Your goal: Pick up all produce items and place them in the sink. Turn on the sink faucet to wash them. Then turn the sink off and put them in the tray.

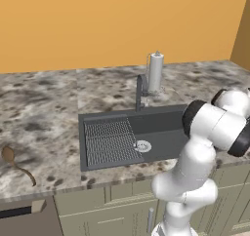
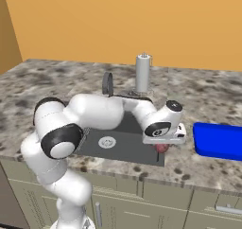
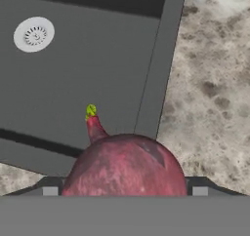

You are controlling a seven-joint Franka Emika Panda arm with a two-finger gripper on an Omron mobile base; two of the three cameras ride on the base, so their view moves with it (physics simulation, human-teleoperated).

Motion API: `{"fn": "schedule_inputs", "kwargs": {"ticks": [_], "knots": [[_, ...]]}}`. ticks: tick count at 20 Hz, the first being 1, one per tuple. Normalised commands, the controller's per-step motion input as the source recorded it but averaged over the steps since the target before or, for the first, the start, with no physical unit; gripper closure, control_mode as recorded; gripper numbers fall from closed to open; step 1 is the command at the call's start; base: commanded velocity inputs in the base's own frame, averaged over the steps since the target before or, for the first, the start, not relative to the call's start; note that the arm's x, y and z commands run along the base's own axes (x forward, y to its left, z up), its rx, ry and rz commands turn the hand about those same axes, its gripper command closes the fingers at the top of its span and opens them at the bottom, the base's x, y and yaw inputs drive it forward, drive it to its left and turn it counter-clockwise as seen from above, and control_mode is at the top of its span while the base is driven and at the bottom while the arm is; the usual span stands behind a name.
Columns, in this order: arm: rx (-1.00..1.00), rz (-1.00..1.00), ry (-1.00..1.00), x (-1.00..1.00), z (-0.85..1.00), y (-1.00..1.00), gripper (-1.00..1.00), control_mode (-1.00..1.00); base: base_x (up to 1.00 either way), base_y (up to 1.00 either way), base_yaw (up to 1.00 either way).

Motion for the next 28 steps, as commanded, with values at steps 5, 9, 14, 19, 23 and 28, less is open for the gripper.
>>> {"fn": "schedule_inputs", "kwargs": {"ticks": [5, 9, 14, 19, 23, 28], "knots": [[-0.03, 0.26, 0.0, 0.25, 0.4, 1.0, 1.0, -1.0, 0.0, 0.0, 0.0], [0.0, 0.14, 0.14, 0.89, -0.17, 0.94, 1.0, -1.0, 0.0, 0.0, 0.0], [0.0, 0.11, 0.14, 0.81, -0.87, 0.58, 1.0, -1.0, 0.0, 0.0, 0.0], [0.0, 0.0, -0.07, 0.5, -0.95, 0.12, 1.0, -1.0, 0.0, 0.0, 0.0], [0.0, 0.0, -0.15, 0.53, -0.85, 0.0, 1.0, -1.0, 0.0, 0.0, 0.0], [0.0, 0.0, -0.13, 0.75, -0.49, 0.08, 1.0, -1.0, 0.0, 0.0, 0.0]]}}
